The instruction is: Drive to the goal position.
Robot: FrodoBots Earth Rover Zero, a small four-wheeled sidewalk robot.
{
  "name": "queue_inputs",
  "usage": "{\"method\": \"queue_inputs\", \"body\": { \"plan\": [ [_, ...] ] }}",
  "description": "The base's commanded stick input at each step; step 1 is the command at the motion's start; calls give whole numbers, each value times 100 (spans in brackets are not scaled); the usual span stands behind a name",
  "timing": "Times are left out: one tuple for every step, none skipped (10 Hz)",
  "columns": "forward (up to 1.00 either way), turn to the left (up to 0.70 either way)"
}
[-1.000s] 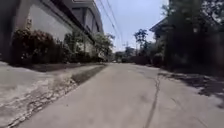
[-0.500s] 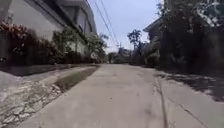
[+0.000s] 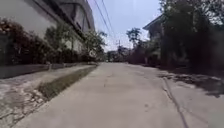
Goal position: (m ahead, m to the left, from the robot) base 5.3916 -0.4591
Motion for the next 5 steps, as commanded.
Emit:
{"method": "queue_inputs", "body": {
  "plan": [
    [100,0],
    [100,0],
    [100,0],
    [100,0],
    [100,0]
  ]
}}
